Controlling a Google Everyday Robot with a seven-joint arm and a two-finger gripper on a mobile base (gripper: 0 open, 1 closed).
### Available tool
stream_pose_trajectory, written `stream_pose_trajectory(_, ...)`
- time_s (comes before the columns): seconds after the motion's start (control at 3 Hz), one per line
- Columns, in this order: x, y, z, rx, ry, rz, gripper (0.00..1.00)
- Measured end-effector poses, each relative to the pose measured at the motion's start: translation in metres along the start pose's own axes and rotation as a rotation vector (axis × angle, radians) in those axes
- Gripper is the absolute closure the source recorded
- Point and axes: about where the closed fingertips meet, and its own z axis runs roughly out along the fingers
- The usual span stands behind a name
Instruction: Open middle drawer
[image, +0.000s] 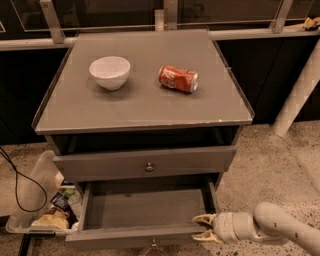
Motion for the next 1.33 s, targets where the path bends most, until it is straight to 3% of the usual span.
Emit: stream_pose_trajectory(1.33,-0.0001,0.0038,-0.0013,-0.009,0.005,-0.002,1.00)
